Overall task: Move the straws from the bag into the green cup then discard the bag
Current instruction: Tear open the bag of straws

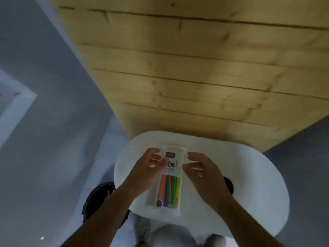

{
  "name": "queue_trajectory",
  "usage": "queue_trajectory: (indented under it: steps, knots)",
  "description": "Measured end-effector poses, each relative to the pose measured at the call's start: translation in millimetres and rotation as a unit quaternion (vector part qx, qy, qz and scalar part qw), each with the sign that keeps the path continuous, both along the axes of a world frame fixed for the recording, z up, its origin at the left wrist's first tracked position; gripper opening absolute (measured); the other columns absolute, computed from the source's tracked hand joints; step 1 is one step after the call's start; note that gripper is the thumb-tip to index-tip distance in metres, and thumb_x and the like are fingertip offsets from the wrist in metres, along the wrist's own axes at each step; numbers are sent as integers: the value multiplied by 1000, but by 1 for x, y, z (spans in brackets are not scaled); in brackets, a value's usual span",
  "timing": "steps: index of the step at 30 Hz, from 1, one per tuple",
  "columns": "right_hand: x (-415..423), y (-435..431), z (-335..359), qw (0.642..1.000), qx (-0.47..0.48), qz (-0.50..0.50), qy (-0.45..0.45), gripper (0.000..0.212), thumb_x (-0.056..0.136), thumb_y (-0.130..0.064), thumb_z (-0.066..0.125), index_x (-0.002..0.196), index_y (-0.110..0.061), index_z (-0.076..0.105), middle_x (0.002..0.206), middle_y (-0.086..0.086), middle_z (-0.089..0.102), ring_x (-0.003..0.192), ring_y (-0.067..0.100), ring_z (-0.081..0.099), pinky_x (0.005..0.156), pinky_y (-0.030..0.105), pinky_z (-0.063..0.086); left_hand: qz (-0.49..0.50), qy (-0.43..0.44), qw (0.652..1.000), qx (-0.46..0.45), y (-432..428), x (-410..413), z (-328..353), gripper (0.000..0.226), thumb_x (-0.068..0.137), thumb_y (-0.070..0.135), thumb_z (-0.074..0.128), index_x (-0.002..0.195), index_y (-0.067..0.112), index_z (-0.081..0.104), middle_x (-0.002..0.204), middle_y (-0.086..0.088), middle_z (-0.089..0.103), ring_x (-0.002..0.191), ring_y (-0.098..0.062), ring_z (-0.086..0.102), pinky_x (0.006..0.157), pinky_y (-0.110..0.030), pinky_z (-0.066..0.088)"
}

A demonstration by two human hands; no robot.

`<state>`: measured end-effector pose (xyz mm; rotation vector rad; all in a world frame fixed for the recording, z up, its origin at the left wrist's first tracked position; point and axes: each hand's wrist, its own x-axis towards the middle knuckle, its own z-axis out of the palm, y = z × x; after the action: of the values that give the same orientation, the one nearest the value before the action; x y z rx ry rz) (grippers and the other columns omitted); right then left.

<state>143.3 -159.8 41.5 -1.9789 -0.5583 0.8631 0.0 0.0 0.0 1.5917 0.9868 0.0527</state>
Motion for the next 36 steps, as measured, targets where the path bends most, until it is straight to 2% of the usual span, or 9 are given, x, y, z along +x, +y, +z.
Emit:
queue_trajectory:
  steps: [3,7,16,22,26,28,31,33,36]
  knots:
    - [-10,7,-74,1000,-17,-5,5,33,90,-35,69,120,-35,57,122,-10,62,105,5,61,91,32,55,21,19,1000,2,-1,0,-74,39,81,59,71,113,43,56,111,10,69,98,4,68,70,-10,50]
    - [-17,10,-171,998,-39,-36,-19,44,90,-40,67,131,-31,53,126,-11,55,105,0,54,79,9,43,46,30,998,32,-2,4,-159,67,72,74,66,125,36,52,115,14,62,106,-3,63,77,-22,52]
    - [3,20,-282,989,96,-111,-10,51,89,-34,70,132,-39,44,114,-22,52,89,-21,57,51,1,44,14,-29,984,175,16,31,-232,39,84,55,73,115,38,57,93,13,70,80,7,69,61,-15,56]
    - [17,34,-267,973,189,-127,25,76,88,-34,71,150,-36,28,106,-19,55,77,-9,68,50,8,50,59,-119,983,126,11,42,-217,46,76,53,82,108,32,56,98,2,71,74,2,72,53,-12,53]
    - [14,26,-228,970,199,-113,-86,85,87,-42,71,154,-38,19,95,-24,52,67,-20,61,44,4,44,36,-172,982,74,-2,36,-183,42,81,46,80,111,22,61,99,-3,78,78,-12,78,64,-24,59]
    - [14,13,-197,959,223,-99,-145,78,85,-47,69,151,-38,29,100,-20,56,79,-7,67,52,9,52,14,-210,976,55,-12,30,-162,36,84,41,80,108,18,66,97,-5,81,82,-19,79,66,-28,60]
    - [10,-14,-152,949,245,-83,-180,44,84,-46,69,125,-31,60,111,-6,64,98,16,68,79,42,62,-20,-258,964,59,-32,19,-134,33,85,33,80,112,17,69,101,-11,80,87,-25,79,70,-34,61]
    - [7,-34,-126,943,256,-90,-193,23,85,-41,71,101,-25,68,100,-2,68,89,20,71,77,49,62,-46,-271,956,97,-44,15,-117,31,85,32,81,112,20,70,98,-7,79,84,-22,79,65,-29,60]
    - [-1,-68,-95,942,261,-77,-196,16,88,-31,71,84,-16,69,87,5,71,72,16,71,66,42,64,-50,-293,947,122,-63,8,-100,27,81,27,84,106,22,72,95,-3,79,79,-17,79,59,-22,58]
